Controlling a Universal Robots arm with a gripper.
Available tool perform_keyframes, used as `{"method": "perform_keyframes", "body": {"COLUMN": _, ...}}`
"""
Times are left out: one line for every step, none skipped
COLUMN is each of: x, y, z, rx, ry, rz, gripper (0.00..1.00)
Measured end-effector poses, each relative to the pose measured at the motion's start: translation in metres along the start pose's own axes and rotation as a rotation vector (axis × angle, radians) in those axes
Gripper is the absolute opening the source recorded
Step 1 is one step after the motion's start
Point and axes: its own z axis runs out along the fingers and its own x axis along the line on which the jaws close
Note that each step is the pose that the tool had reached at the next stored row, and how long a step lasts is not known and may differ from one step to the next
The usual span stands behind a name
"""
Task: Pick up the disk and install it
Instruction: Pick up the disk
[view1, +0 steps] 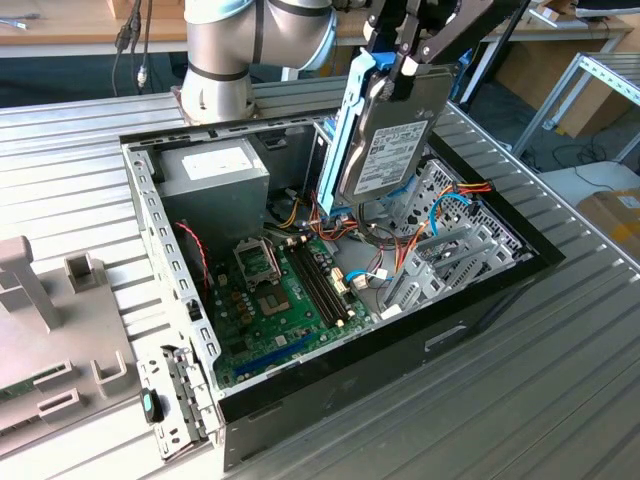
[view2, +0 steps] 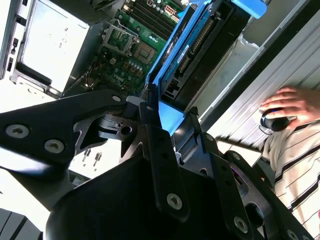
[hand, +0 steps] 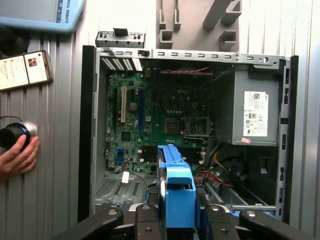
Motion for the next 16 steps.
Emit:
{"method": "perform_keyframes", "body": {"x": 0.0014, "y": -0.0010, "z": 0.0000, "rx": 0.0000, "ry": 0.0000, "rz": 0.000, "gripper": 0.36}}
{"method": "perform_keyframes", "body": {"x": 0.0050, "y": -0.0020, "z": 0.0000, "rx": -0.0001, "ry": 0.0001, "rz": 0.000, "gripper": 0.36}}
{"method": "perform_keyframes", "body": {"x": 0.0072, "y": -0.0023, "z": 0.0000, "rx": -0.0001, "ry": 0.0001, "rz": 0.000, "gripper": 0.36}}
{"method": "perform_keyframes", "body": {"x": 0.0076, "y": -0.0022, "z": 0.0001, "rx": 0.0000, "ry": 0.0000, "rz": 0.000, "gripper": 0.36}}
{"method": "perform_keyframes", "body": {"x": 0.0077, "y": -0.0027, "z": 0.0001, "rx": 0.0000, "ry": 0.0001, "rz": 0.000, "gripper": 0.36}}
{"method": "perform_keyframes", "body": {"x": 0.0077, "y": -0.0043, "z": 0.0001, "rx": 0.0000, "ry": 0.0000, "rz": 0.000, "gripper": 0.36}}
{"method": "perform_keyframes", "body": {"x": 0.0078, "y": -0.0068, "z": 0.0001, "rx": 0.0000, "ry": 0.0000, "rz": 0.000, "gripper": 0.36}}
{"method": "perform_keyframes", "body": {"x": 0.0079, "y": -0.0084, "z": 0.0002, "rx": 0.0000, "ry": 0.0000, "rz": 0.000, "gripper": 0.36}}
{"method": "perform_keyframes", "body": {"x": 0.0079, "y": -0.0097, "z": 0.0001, "rx": -0.0001, "ry": 0.0001, "rz": 0.000, "gripper": 0.36}}
{"method": "perform_keyframes", "body": {"x": 0.0080, "y": -0.0136, "z": 0.0001, "rx": 0.0000, "ry": 0.0000, "rz": 0.000, "gripper": 0.36}}
{"method": "perform_keyframes", "body": {"x": 0.0081, "y": -0.0167, "z": 0.0001, "rx": -0.0001, "ry": 0.0001, "rz": 0.000, "gripper": 0.36}}
{"method": "perform_keyframes", "body": {"x": 0.0082, "y": -0.0195, "z": 0.0000, "rx": 0.0000, "ry": 0.0001, "rz": 0.000, "gripper": 0.36}}
{"method": "perform_keyframes", "body": {"x": 0.0082, "y": -0.0196, "z": 0.0000, "rx": 0.0000, "ry": 0.0001, "rz": 0.000, "gripper": 0.36}}
{"method": "perform_keyframes", "body": {"x": 0.0082, "y": -0.0196, "z": 0.0000, "rx": 0.0000, "ry": 0.0001, "rz": 0.000, "gripper": 0.36}}
{"method": "perform_keyframes", "body": {"x": 0.0082, "y": -0.0197, "z": 0.0000, "rx": 0.0000, "ry": 0.0001, "rz": 0.000, "gripper": 0.36}}
{"method": "perform_keyframes", "body": {"x": 0.0082, "y": -0.0198, "z": 0.0000, "rx": 0.0000, "ry": 0.0001, "rz": 0.000, "gripper": 0.36}}
